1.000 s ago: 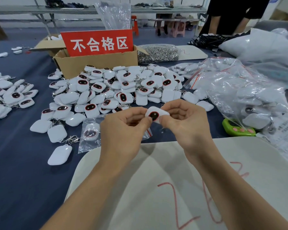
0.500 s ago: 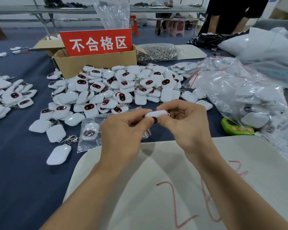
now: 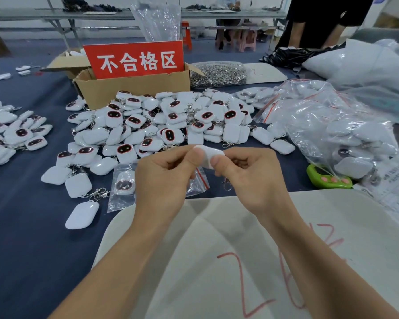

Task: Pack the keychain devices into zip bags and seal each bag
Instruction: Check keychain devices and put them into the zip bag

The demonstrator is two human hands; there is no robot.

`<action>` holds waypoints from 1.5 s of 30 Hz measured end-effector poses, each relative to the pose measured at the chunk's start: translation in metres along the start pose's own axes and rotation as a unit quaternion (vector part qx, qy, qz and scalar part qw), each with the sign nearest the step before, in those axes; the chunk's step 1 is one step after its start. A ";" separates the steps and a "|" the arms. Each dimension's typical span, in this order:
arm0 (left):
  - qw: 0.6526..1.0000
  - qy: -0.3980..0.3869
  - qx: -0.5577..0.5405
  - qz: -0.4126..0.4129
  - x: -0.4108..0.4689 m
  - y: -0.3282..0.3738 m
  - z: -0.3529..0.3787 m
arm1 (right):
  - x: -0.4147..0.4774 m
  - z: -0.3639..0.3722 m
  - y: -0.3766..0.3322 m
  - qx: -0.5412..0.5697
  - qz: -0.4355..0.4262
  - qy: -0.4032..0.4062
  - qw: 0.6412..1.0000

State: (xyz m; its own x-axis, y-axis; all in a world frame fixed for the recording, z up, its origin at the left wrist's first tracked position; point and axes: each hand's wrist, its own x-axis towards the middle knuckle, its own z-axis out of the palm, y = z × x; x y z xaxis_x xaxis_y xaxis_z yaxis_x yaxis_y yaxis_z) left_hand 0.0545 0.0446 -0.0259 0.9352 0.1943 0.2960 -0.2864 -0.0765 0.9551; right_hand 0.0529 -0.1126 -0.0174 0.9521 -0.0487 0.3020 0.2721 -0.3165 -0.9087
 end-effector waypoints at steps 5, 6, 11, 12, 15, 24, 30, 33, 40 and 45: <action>0.999 0.006 0.031 -0.007 0.003 -0.005 -0.001 | 0.000 0.000 0.000 0.034 0.017 -0.015 0.999; 0.999 0.003 0.036 -0.006 0.002 -0.006 -0.001 | 0.001 0.001 0.000 0.053 0.016 -0.020 0.998; 0.973 0.002 0.218 0.076 0.002 -0.004 -0.006 | 0.004 -0.004 0.006 0.052 0.054 0.031 0.997; 0.956 -0.015 0.277 0.097 0.003 -0.004 -0.008 | 0.006 -0.006 0.007 0.044 0.069 0.056 0.995; 0.921 -0.060 0.382 0.055 0.006 0.001 -0.008 | 0.010 -0.010 0.009 0.039 0.106 0.108 0.988; 0.918 -0.093 0.386 0.000 0.000 -0.011 0.003 | 0.008 0.003 0.010 -0.032 0.123 0.044 0.991; 0.925 -0.054 0.377 0.006 0.000 -0.011 0.003 | 0.009 0.010 0.011 -0.052 0.132 0.027 0.990; 0.912 -0.066 0.403 -0.022 0.004 -0.013 0.004 | 0.008 0.009 0.012 -0.063 0.135 0.033 0.988; 0.919 -0.106 0.367 0.096 -0.002 -0.011 0.003 | 0.006 0.015 0.007 -0.042 0.104 -0.032 0.993; 0.947 -0.105 0.261 0.156 -0.005 -0.007 -0.001 | 0.009 0.015 0.006 0.081 0.121 -0.168 0.975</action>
State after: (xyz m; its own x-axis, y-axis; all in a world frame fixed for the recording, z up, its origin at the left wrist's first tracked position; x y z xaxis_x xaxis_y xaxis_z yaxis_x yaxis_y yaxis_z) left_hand 0.0515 0.0447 -0.0346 0.8588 -0.1115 0.5001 -0.4642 -0.5824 0.6673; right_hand 0.0650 -0.1008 -0.0250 0.9758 0.2180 -0.0144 0.0256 -0.1796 -0.9834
